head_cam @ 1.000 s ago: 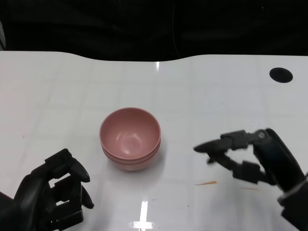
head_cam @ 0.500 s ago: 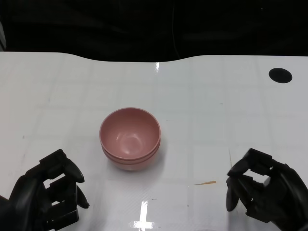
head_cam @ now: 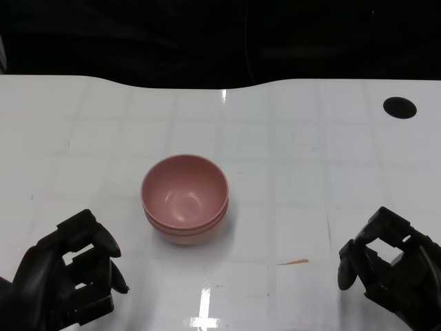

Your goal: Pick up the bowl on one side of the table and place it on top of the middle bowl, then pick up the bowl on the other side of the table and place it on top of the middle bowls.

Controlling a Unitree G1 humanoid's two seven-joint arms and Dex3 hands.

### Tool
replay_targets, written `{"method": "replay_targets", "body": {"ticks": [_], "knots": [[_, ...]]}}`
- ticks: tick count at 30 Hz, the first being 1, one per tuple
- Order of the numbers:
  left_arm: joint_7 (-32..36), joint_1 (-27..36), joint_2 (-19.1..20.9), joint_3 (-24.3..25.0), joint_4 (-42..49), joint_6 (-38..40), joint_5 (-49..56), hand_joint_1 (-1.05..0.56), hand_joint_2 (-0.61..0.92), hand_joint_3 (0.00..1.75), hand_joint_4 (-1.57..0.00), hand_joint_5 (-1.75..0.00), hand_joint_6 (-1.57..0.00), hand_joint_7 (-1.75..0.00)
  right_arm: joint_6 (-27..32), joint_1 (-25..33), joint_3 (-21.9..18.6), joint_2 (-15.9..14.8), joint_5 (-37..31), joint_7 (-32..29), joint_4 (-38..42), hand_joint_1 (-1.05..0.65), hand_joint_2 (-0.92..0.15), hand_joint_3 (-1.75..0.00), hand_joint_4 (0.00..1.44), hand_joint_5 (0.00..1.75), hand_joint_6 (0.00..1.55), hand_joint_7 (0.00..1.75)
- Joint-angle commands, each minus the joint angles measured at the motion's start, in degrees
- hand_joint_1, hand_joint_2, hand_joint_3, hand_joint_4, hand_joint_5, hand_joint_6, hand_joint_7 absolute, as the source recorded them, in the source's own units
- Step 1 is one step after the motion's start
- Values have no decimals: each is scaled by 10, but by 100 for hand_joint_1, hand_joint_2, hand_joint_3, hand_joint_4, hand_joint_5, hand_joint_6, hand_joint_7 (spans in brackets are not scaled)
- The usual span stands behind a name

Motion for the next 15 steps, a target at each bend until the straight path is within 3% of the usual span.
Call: {"method": "replay_targets", "body": {"ticks": [1,15], "knots": [[-5,1,5,5,3,-10,-4,13,67,130,-84,-175,-66,-175,17,5,-15,-2,2,8,-14,-7,-66,-91,80,175,74,143],[4,2,1,3,0,-3,-4,12,66,131,-83,-175,-67,-175,35,8,-28,13,-13,15,-24,-7,-66,-87,82,173,78,138]]}}
